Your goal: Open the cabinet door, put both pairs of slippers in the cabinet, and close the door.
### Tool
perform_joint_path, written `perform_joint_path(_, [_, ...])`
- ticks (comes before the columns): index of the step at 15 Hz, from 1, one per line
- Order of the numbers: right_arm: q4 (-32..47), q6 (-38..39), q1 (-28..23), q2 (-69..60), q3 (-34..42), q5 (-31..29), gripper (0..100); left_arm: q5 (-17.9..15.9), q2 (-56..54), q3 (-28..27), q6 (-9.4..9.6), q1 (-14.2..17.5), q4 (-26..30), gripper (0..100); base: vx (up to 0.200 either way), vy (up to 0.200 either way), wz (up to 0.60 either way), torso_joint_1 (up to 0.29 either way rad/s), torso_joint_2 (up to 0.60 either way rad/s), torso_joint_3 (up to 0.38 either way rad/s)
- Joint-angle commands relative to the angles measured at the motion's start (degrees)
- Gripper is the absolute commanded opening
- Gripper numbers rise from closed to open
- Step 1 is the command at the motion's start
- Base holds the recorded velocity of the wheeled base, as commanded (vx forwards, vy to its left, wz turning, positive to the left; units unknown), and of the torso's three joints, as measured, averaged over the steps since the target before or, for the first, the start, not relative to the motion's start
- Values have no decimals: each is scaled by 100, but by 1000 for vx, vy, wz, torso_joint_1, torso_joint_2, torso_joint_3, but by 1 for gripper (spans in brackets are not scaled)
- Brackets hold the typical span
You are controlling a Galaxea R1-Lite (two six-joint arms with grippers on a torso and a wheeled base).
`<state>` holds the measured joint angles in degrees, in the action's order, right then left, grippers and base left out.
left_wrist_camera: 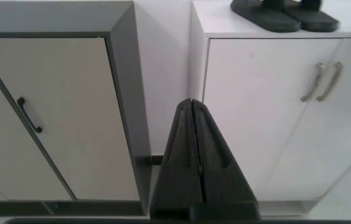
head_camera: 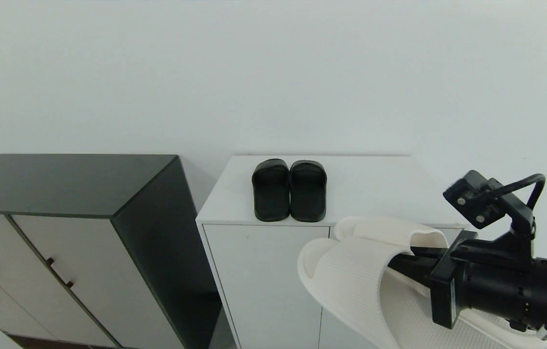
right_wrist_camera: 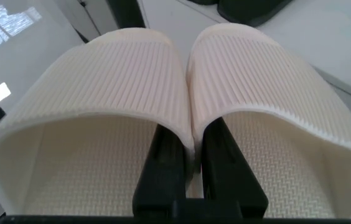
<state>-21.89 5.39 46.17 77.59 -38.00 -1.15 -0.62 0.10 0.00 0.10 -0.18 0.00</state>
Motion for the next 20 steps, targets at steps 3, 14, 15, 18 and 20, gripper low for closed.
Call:
perform_joint_path(3, [-8, -29, -2, -60, 56, 0, 0, 1, -1, 0, -1, 1, 0, 0, 0, 0, 0, 0, 0, 0])
perform_joint_path(14, [-8, -38, 6, -25, 144, 27, 0, 53, -1, 0, -54, 1, 0, 0, 0, 0, 0, -78, 187, 108])
perform_joint_path(15, [-8, -55, 6, -25, 161, 27, 0, -8, -1, 0, -27, 1, 0, 0, 0, 0, 0, -227, 549, 320])
perform_joint_path(18, [-8, -135, 6, -25, 188, 35, 0, -35, -1, 0, -36, 1, 0, 100, 0, 0, 0, -219, 544, 318])
perform_joint_path(20, [-8, -135, 6, -25, 223, 35, 0, -35, -1, 0, -27, 1, 0, 100, 0, 0, 0, -200, 532, 317])
